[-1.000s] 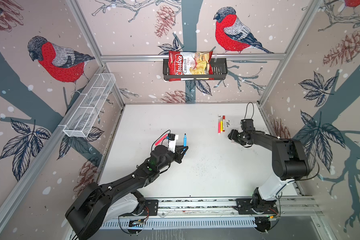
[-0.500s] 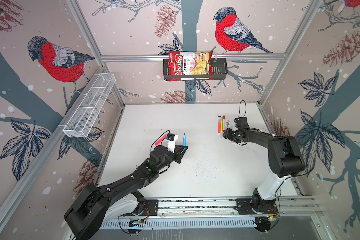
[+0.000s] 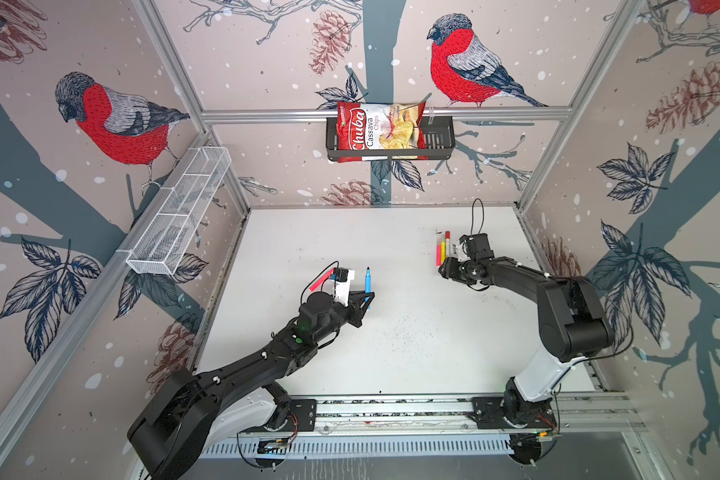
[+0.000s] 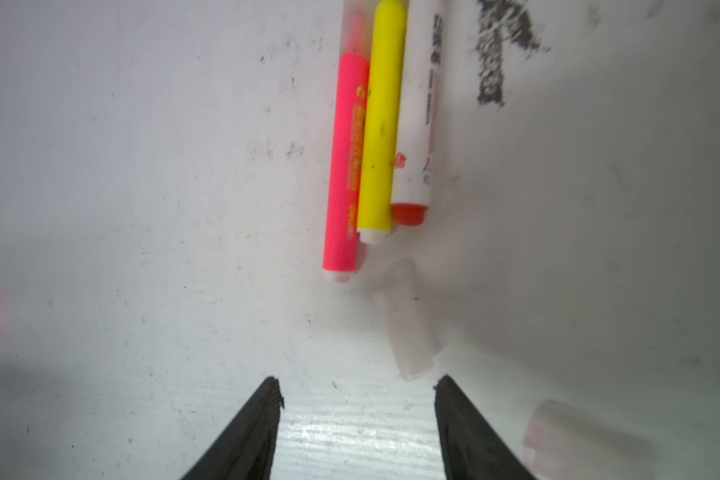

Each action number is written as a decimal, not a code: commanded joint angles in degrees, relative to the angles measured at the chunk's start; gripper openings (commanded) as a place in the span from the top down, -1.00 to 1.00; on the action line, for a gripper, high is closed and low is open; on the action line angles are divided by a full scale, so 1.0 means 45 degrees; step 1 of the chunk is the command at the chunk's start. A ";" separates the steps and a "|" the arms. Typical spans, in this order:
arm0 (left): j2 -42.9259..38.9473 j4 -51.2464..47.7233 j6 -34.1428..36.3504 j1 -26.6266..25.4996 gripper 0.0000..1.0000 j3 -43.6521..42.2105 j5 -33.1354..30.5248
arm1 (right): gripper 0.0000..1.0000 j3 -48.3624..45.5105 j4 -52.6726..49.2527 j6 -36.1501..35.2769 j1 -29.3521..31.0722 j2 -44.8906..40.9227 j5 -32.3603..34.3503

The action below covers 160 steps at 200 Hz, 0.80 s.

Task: Insert the pens into the pen caps
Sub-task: 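Move the right gripper over the clear cap beside the pink highlighter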

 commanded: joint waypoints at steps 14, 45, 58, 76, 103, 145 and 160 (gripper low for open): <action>-0.0306 0.0519 0.0121 0.0006 1.00 -0.0216 -0.0181 | -0.23 0.0649 -0.0455 -0.0441 -0.0299 0.0294 0.0280; -0.0501 0.0378 0.0097 0.0016 1.00 -0.0292 -0.0232 | -0.22 0.0977 -0.0504 -0.0530 -0.0285 0.0951 0.0086; -0.0564 0.0310 0.0107 0.0008 1.00 -0.0291 -0.0268 | -0.21 0.0977 -0.0426 -0.0530 -0.0198 0.1142 0.0010; -0.0625 0.0268 0.0146 0.0014 1.00 -0.0290 -0.0309 | -0.19 0.0992 -0.0367 -0.0586 -0.0058 0.1352 -0.0032; -0.0567 0.0249 0.0156 0.0005 1.00 -0.0242 -0.0288 | -0.17 0.1056 -0.0350 -0.0688 0.0156 0.1538 -0.0083; -0.0564 0.0333 0.0096 0.0009 1.00 -0.0334 -0.0343 | -0.11 0.0658 -0.0357 -0.0299 0.0717 0.1300 0.0306; -0.0566 0.0389 0.0104 -0.0012 1.00 -0.0397 -0.0392 | -0.10 0.0333 -0.0142 -0.0112 0.1148 0.1080 0.0215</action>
